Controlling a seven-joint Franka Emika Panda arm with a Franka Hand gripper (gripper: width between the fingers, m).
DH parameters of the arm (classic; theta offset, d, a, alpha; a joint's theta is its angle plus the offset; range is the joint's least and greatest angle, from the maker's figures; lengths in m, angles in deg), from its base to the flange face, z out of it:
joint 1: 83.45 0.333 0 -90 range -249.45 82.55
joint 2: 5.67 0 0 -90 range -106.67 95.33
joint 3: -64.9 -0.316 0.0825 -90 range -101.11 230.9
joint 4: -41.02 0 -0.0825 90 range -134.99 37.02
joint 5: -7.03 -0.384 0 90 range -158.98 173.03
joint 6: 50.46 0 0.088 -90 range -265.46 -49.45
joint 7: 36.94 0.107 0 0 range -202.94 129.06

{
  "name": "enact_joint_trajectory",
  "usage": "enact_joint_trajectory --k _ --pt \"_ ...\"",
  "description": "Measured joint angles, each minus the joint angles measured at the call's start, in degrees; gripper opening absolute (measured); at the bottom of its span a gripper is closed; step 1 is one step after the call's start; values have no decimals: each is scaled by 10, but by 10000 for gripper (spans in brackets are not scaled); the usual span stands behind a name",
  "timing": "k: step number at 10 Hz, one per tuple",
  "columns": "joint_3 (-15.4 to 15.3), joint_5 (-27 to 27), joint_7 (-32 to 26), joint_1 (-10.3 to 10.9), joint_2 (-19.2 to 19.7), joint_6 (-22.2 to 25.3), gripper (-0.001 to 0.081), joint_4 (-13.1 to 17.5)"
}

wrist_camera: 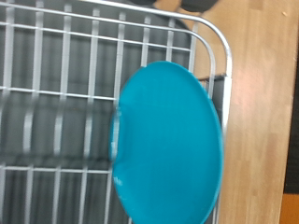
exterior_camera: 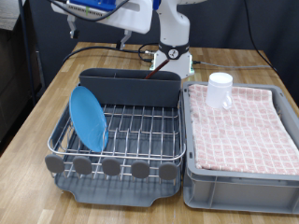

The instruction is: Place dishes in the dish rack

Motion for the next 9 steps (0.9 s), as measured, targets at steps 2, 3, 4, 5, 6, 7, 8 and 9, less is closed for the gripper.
enact_joint_trajectory --k 2,3,4,5,6,7,8,9 --pt "-12 -40 -46 24 -23 41 802 9" --pt "-22 -59 -47 36 -32 63 802 9" --pt "-33 -76 -41 44 -39 83 802 9" --pt "-36 -84 -33 47 -43 92 802 9" --pt "-36 -81 -33 47 -42 92 802 9" --pt "-37 -81 -34 47 -41 102 802 8" --pt "-43 -82 -32 48 -41 114 802 4" --pt "-53 -83 -20 50 -42 122 802 -4"
